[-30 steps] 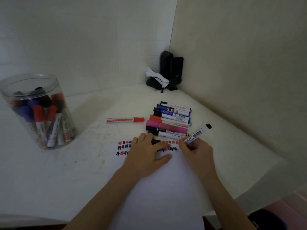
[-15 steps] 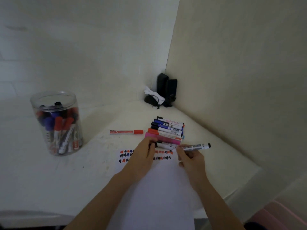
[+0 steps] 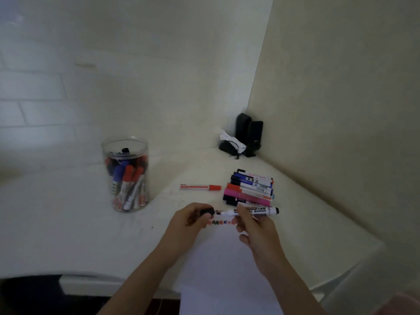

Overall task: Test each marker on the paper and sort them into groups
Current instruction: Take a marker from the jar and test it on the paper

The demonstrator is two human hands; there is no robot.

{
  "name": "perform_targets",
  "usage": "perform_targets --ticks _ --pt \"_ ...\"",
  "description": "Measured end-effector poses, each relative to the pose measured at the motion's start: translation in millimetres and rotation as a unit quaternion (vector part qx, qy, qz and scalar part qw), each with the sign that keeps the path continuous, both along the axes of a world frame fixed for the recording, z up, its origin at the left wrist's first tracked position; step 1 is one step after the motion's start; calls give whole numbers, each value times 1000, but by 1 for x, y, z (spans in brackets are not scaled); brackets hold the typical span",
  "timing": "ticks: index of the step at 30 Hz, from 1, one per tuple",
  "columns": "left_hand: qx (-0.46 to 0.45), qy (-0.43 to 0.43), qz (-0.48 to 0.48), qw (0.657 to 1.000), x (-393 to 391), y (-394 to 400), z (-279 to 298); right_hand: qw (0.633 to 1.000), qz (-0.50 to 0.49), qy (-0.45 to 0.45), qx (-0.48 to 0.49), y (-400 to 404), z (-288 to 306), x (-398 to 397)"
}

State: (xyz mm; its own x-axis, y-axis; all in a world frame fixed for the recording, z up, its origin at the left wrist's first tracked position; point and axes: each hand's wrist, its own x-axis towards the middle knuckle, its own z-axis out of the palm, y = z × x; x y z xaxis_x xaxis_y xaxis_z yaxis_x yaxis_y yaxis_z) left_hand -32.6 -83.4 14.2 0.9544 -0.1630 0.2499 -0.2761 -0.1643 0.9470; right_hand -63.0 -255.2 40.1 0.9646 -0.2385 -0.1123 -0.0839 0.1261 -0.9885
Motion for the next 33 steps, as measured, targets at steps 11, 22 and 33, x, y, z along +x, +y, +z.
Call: perform_targets --ticks 11,22,33 --pt "34 -36 -24 998 -2 3 0 999 16 -17 -37 13 6 -6" --pt "84 -131 16 988 -10 -3 11 997 45 -5 65 15 8 -6" --pt "54 -77 -8 996 -1 32 9 993 55 7 102 4 18 -4"
